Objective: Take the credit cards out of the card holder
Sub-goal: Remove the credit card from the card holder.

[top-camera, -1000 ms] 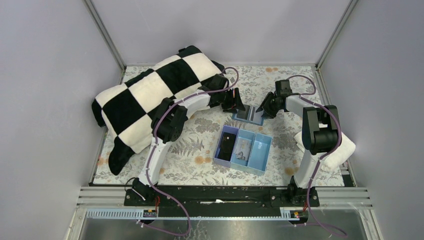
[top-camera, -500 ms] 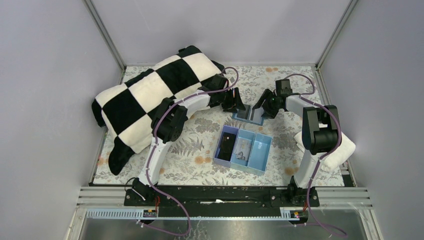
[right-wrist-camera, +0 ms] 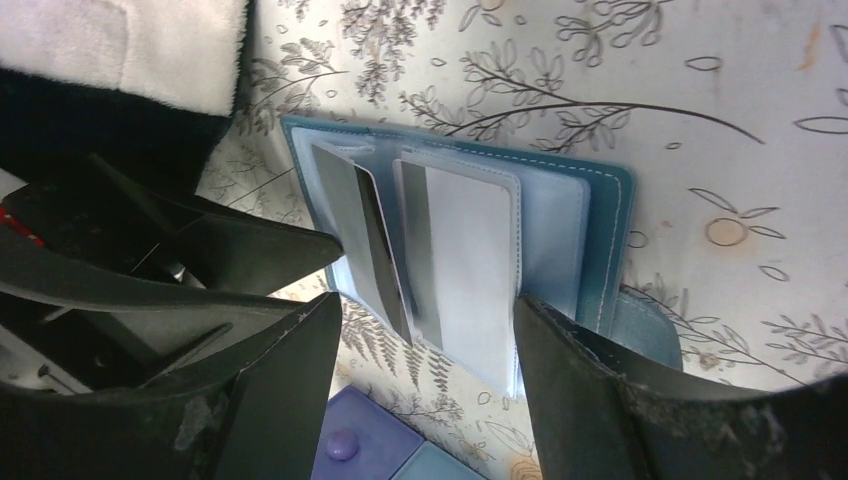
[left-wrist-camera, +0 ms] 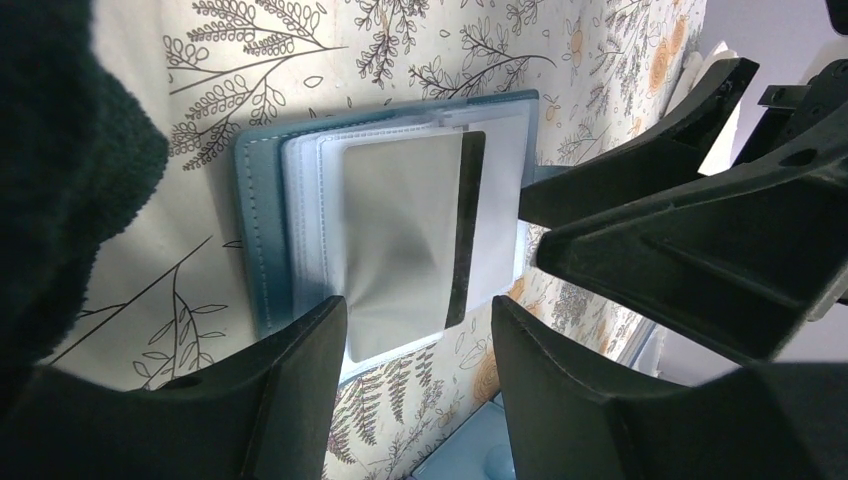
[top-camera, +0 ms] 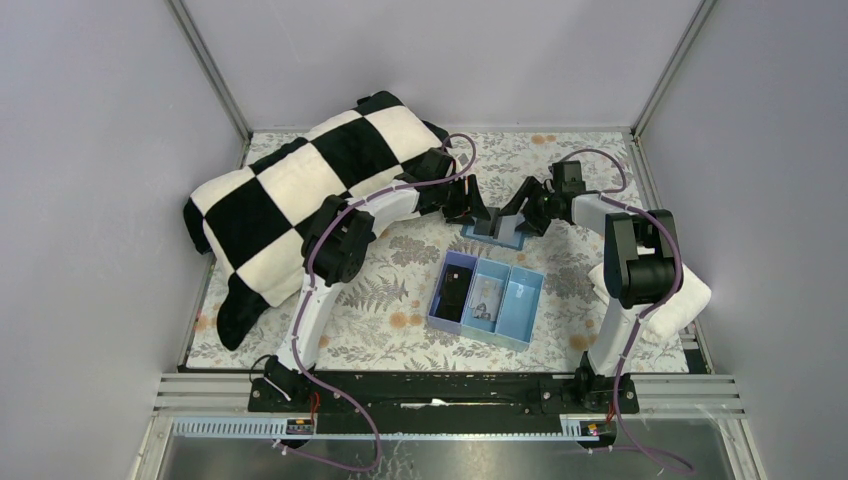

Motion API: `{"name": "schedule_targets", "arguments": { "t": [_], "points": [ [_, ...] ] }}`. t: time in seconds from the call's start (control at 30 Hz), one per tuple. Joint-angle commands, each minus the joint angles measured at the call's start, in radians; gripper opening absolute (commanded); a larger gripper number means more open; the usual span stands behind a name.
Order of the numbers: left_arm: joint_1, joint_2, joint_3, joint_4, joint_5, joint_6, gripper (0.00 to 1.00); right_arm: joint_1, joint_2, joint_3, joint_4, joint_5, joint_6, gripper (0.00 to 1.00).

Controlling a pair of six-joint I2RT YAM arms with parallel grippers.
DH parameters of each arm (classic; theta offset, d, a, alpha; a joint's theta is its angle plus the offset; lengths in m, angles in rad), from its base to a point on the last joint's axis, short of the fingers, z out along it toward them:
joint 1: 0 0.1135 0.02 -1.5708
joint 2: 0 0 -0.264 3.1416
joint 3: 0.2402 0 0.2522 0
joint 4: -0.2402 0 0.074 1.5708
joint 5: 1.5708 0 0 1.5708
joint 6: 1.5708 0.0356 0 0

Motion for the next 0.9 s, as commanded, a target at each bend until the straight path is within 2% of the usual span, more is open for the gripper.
{"name": "schedule_targets", "arguments": {
  "t": [0.0,0.33,0.63,0.73,0.87],
  "points": [
    [0.003,0.04,-0.013,-0.004,-0.012,-0.005,0.6,0.012,-0.04,-0.01,0.112,-0.138,0.039,0.71],
    [0.0,0.037,-0.019,-0.004,-0.012,0.001,0.6,0.016,-0.073,-0.018,0.183,-0.232,0.065,0.71],
    [0.003,-0.022,-0.01,-0.044,-0.069,0.059,0.6,0.05,-0.064,0.006,0.209,-0.281,0.062,0.71],
    [0.004,-0.031,-0.008,-0.045,-0.066,0.064,0.6,0.052,-0.067,0.004,0.196,-0.241,0.064,0.71],
    [0.005,-0.021,-0.005,-0.037,-0.043,0.056,0.6,0.041,-0.108,-0.001,0.105,-0.073,0.047,0.71]
  ]
}}
